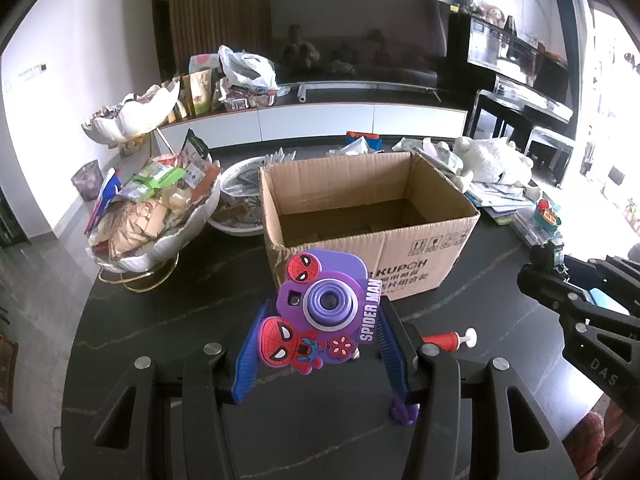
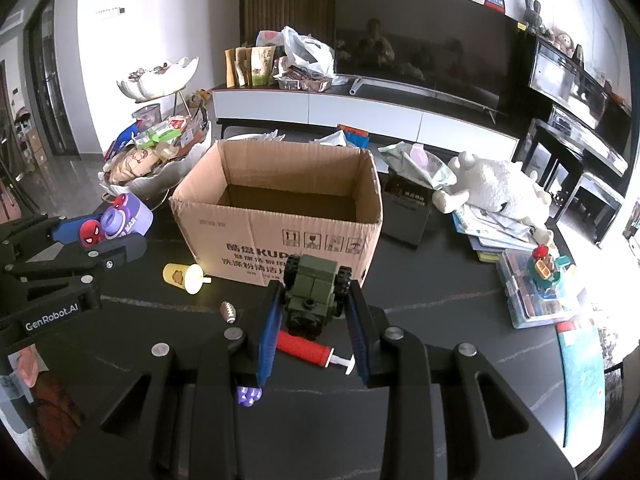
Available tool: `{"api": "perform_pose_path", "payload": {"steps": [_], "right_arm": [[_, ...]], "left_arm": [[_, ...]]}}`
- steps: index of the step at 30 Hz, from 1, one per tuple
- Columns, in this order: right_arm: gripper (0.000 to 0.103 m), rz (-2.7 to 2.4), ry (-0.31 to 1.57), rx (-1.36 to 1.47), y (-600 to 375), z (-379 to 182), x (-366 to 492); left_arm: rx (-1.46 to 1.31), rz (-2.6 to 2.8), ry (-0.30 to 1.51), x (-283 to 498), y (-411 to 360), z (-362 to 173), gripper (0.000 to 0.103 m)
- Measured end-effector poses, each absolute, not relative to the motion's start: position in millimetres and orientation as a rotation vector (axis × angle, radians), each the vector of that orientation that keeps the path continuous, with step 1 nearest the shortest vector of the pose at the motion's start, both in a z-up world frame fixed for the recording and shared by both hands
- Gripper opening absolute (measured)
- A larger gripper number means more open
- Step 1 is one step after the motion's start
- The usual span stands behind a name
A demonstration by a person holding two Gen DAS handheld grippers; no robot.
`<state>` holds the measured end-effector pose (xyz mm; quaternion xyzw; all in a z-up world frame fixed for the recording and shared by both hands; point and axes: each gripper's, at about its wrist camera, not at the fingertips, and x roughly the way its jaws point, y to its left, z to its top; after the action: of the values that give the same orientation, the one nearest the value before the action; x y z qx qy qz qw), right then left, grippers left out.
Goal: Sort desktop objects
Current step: 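Carry the Spider-Man toy with the left tool while the right tool carries the tank over the box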
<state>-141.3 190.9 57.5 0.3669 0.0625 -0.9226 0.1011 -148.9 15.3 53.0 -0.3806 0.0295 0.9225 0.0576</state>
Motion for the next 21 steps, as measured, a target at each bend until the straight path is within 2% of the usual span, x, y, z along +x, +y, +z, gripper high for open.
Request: {"api": "perform_pose_path", "payload": {"steps": [21], "right_arm": [[0.028, -2.674, 0.157, 1.118, 181, 67, -208]], "left_arm": [[-1.132, 2.756, 0.049, -207, 24, 69, 0.048]]}}
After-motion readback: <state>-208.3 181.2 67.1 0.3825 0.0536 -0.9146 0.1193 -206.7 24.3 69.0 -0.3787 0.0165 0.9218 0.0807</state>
